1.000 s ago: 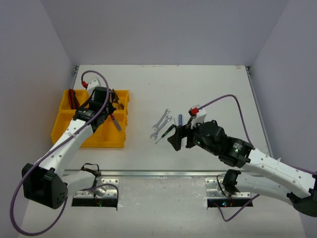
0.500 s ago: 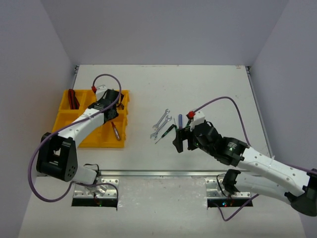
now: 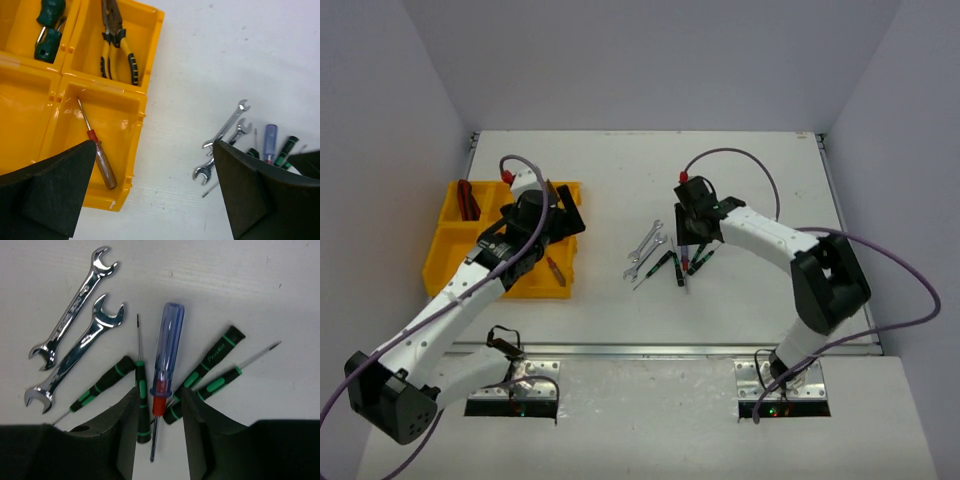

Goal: Sort the tools into containers

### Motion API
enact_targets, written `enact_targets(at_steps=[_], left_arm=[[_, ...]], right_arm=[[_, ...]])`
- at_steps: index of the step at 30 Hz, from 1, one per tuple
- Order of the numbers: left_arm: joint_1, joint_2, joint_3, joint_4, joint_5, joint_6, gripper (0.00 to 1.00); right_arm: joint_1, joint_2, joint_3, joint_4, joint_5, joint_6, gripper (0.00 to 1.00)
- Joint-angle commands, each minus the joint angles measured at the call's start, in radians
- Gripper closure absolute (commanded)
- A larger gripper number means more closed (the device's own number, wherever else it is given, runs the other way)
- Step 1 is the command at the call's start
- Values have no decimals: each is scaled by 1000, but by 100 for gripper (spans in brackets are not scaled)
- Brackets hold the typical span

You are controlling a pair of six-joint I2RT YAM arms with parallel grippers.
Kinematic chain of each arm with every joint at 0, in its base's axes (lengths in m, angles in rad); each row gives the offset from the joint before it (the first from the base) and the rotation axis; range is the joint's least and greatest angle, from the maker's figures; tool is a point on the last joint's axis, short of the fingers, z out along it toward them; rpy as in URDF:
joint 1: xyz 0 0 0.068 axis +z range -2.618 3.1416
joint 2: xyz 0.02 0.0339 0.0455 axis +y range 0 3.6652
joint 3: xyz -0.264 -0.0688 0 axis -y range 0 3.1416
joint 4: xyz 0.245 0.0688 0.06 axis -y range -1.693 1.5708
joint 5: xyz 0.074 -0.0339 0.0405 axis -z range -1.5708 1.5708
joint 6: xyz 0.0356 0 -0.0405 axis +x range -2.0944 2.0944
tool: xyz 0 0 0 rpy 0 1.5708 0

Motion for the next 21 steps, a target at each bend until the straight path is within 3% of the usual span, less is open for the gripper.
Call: enact_targets(at_steps=[1, 7, 18, 21], left_arm=[[-4, -145, -24, -52, 93, 43, 0], [-4, -276, -46, -114, 109, 74, 0], [-4, -266, -72, -96, 142, 86, 0], [-4, -267, -75, -91, 156, 84, 0]], right_arm=[[-30, 139, 149, -36, 3, -46, 63], [-50, 296, 248, -67, 10, -25, 64], [-50, 365, 230, -64, -25, 16, 72], [-49, 353, 227, -62, -26, 16, 92]])
